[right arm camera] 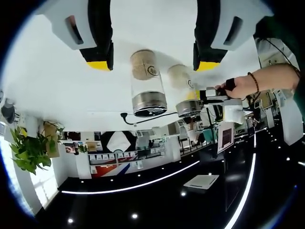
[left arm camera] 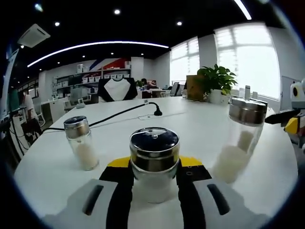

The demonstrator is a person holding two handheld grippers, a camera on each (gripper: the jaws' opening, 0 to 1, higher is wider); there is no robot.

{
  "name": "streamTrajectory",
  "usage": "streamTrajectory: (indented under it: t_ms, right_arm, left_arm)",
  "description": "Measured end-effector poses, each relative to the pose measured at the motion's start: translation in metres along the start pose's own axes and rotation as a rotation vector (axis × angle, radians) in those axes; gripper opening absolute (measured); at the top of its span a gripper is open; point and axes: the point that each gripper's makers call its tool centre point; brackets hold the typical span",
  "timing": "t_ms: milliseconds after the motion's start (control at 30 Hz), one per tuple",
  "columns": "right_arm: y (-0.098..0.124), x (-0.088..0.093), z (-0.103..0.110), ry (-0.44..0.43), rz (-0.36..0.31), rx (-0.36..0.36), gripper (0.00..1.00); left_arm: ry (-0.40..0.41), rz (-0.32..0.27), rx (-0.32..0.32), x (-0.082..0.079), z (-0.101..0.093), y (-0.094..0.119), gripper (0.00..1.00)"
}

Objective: Rotate the seasoning bottle until the label or dispensing opening points toward the visible target arrow and the bottle remains upright within the marked orientation range

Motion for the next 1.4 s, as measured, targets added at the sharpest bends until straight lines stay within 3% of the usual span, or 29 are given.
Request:
streamTrajectory:
  t_ms: [500,1400]
  right_arm:
    - [0.000,-0.003,0.006,-0.015,-0.017,-0.017,0.70]
    - [-0.002,0.003,0.004,-0.017,0.006,-0.011,0.69]
  left_arm:
    - [0.018,-0.018,0.010,0.007,-0.026,0.022,0.37]
    - [0.020,-0.032,0.024,0.008,-0.016,0.016,0.36]
Point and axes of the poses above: the point that each gripper's makers call its tool centre point, and the gripper's own axes: y roughly backward along the fingers, z roughly to its left, x roughly out of its underside, and after that the axes turned 11 degrees about -z, right-handed
